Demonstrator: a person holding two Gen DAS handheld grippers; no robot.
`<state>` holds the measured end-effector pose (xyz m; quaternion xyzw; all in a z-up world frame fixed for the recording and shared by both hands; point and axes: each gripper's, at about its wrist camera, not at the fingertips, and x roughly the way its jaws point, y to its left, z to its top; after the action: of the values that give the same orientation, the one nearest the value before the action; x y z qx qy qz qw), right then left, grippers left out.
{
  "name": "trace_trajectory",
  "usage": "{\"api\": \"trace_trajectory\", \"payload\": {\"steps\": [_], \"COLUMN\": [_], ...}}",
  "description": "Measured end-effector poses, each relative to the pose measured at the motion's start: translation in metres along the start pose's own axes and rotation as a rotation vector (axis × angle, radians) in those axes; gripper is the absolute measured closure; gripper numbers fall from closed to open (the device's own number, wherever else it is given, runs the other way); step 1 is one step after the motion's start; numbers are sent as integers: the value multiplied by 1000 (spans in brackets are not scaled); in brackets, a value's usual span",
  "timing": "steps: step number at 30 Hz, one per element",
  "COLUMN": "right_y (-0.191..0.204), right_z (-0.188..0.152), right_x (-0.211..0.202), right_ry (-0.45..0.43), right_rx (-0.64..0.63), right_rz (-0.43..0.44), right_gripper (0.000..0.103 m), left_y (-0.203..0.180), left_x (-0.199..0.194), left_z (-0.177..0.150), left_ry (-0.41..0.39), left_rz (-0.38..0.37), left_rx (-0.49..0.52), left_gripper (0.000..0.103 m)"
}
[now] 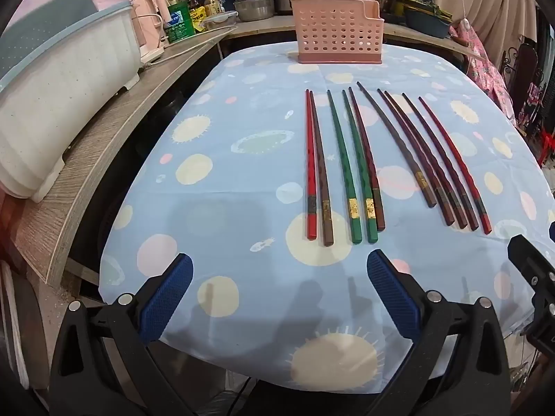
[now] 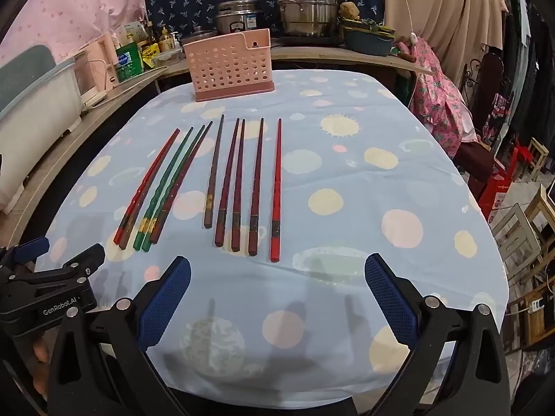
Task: Organize utensils
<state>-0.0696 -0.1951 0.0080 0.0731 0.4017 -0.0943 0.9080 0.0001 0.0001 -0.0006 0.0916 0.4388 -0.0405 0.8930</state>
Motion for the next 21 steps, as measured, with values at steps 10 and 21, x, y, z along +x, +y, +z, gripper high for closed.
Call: {"api": "trace_trajectory", "payload": {"steps": [10, 21], "right_y": [0, 7], "right_z": [0, 3], "right_x": [0, 1], "right_ry": [4, 6], "right_rx": [12, -8], "right_rz": [2, -8], "right_gripper": [7, 7], "left_y": [-3, 1], "left_x": [0, 5], "left_z": [-6, -2], "left_ry": [19, 25], "left_rz": [-2, -3], "left_rx": [-5, -4], "left_gripper": [7, 7]}}
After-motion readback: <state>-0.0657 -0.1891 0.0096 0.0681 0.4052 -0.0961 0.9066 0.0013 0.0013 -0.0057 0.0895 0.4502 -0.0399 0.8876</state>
